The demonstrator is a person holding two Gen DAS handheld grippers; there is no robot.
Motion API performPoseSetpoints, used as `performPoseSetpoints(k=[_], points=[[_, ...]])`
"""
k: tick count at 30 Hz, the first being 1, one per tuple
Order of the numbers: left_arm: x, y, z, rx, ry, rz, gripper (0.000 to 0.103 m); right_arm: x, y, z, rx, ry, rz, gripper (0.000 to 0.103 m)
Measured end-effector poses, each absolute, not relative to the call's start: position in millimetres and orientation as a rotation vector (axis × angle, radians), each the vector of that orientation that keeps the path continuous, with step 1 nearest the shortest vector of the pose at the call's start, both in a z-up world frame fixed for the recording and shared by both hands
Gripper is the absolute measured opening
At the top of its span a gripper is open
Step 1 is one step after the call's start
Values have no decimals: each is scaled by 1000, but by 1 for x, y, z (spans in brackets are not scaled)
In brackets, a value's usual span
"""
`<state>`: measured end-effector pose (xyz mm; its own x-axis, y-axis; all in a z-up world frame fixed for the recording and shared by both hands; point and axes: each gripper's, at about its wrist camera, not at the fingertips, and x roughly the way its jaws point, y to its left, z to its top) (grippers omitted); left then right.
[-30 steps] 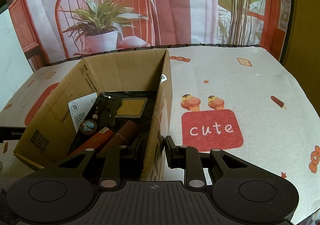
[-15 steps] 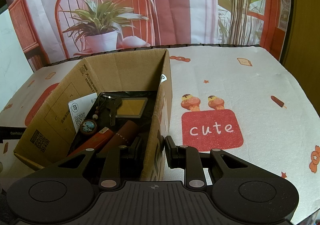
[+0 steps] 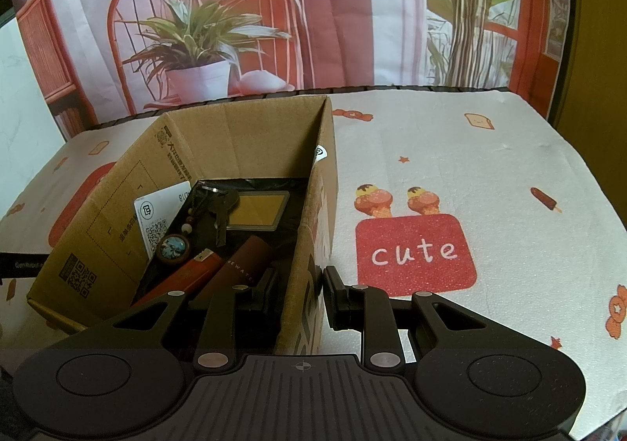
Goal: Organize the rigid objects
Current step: 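Close the left gripper on the white-and-red marker, then lift the marker into the box and open the left gripper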
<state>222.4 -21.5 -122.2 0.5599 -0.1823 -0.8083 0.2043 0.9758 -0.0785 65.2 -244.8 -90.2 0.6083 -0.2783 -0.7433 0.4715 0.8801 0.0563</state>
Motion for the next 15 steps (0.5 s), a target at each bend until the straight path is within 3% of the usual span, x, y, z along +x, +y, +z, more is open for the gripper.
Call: performPoseSetpoints(k=[15], points=[[212, -26, -117, 41, 931, -217, 16, 65, -244, -90, 258, 808, -438, 23]])
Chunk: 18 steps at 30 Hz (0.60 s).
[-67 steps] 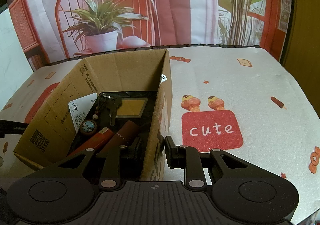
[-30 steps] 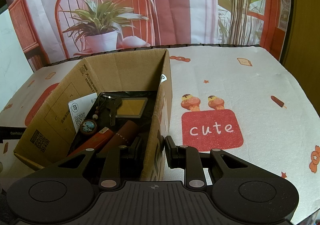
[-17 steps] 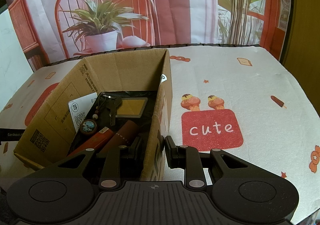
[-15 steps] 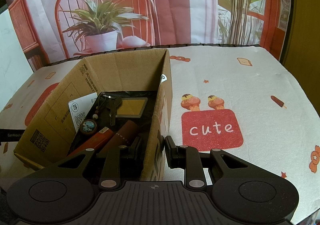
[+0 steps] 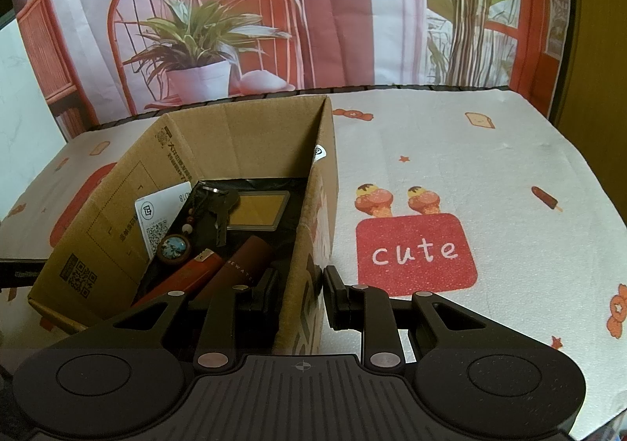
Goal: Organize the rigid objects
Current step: 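Lift the marker into the box and open the left gripper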
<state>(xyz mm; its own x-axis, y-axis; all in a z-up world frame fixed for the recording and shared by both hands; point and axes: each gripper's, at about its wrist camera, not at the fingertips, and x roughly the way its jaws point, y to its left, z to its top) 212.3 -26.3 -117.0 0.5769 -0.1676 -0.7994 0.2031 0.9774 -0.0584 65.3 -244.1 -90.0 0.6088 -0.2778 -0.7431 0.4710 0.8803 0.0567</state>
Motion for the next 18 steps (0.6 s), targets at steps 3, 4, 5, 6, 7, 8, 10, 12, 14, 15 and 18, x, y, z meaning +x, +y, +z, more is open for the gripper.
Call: performPoseSetpoints(k=[3, 4, 5, 6, 7, 8, 10, 12, 14, 15, 18], points=[[211, -24, -110, 34, 903, -225, 16, 65, -244, -90, 259, 808, -438, 23], [210, -24, -107, 30, 890, -228, 16, 65, -244, -90, 259, 808, -438, 23], [208, -24, -103, 27, 875, -232, 16, 65, -244, -90, 259, 808, -438, 23], [206, -24, -99, 23, 859, -236, 16, 65, -245, -90, 259, 808, -438, 23], [205, -24, -93, 14, 845, -238, 16, 65, -245, -90, 259, 808, -438, 23], [204, -23, -88, 1, 833, -243, 16, 65, -244, -90, 260, 808, -438, 23], [203, -21, -75, -30, 807, -257, 16, 65, -245, -90, 259, 808, -439, 23], [200, -22, -61, -54, 781, -279, 16, 65, -244, -90, 258, 808, -439, 23], [196, -25, -45, -69, 749, -312, 16, 65, -245, -90, 258, 808, -439, 23], [195, -29, -38, -71, 730, -335, 16, 65, -245, -90, 259, 808, -439, 23], [193, -44, -18, -81, 684, -414, 16, 65, -246, -90, 258, 808, -439, 23]])
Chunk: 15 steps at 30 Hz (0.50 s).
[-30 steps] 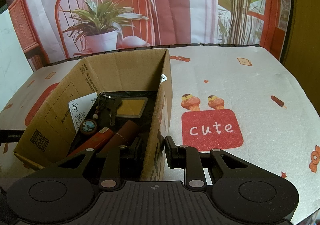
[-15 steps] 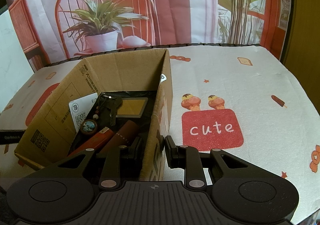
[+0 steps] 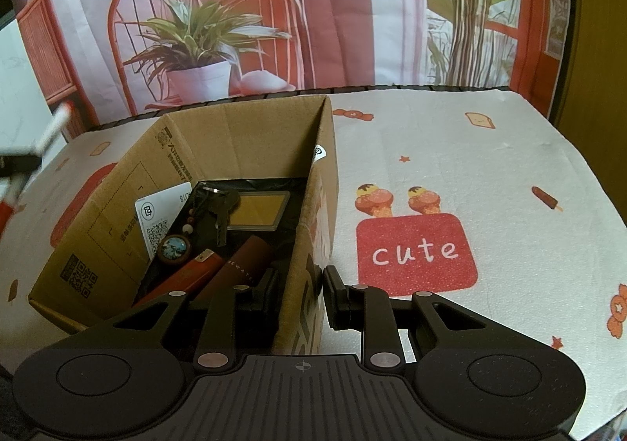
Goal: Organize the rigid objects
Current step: 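Lift the marker into the box and open the left gripper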
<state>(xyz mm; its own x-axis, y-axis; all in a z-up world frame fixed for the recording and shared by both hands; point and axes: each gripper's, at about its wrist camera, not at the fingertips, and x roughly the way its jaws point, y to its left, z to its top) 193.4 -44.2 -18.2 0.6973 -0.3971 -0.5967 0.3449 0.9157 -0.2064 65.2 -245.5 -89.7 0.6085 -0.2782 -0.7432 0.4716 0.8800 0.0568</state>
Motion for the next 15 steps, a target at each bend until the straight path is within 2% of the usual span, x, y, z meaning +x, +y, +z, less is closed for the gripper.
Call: performPoseSetpoints(k=[8, 15], points=[[192, -104, -9, -93, 681, -611, 16, 65, -246, -90, 260, 808, -438, 23], [196, -132, -38, -110, 791, -685, 16, 65, -246, -90, 260, 808, -438, 23]])
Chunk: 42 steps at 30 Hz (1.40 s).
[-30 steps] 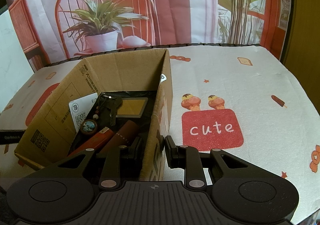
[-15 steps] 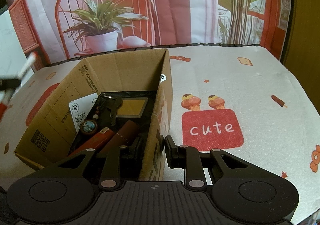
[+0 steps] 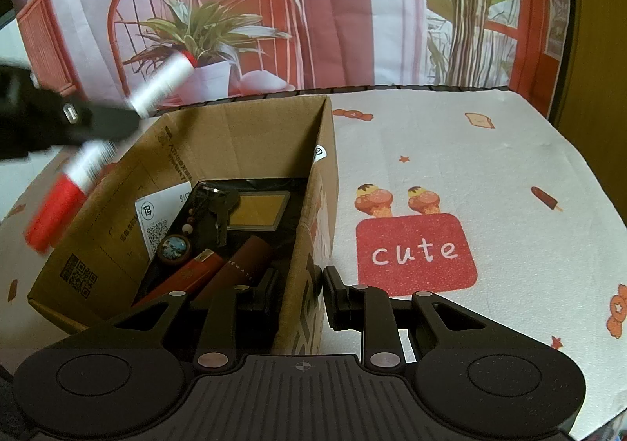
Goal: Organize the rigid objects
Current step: 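Lift the marker into the box and open the left gripper, then move the left tool back to the white plug charger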
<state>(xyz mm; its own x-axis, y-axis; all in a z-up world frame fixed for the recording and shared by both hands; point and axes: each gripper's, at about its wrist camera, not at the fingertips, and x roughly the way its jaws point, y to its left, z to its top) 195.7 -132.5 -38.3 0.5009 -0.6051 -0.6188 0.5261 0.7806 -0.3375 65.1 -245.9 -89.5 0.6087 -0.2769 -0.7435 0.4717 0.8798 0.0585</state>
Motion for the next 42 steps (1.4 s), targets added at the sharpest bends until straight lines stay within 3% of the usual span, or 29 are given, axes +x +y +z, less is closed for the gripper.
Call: performPoseSetpoints(k=[13, 25, 28, 30, 34, 36, 42], points=[[201, -144, -76, -9, 904, -680, 16, 64, -245, -90, 266, 809, -437, 24], [199, -147, -77, 92, 879, -672, 21, 64, -245, -90, 266, 809, -436, 24], [199, -141, -72, 70, 861, -661, 36, 64, -246, -91, 269, 810, -436, 24], [197, -133, -66, 37, 826, -659, 55, 64, -246, -91, 268, 810, -436, 24], [193, -114, -52, -39, 733, -639, 71, 64, -246, -91, 267, 810, -437, 24], [192, -106, -46, -49, 696, -601, 87, 64, -247, -91, 269, 810, -436, 24], [200, -75, -41, -78, 668, -451, 97, 64, -247, -90, 270, 809, -436, 24]])
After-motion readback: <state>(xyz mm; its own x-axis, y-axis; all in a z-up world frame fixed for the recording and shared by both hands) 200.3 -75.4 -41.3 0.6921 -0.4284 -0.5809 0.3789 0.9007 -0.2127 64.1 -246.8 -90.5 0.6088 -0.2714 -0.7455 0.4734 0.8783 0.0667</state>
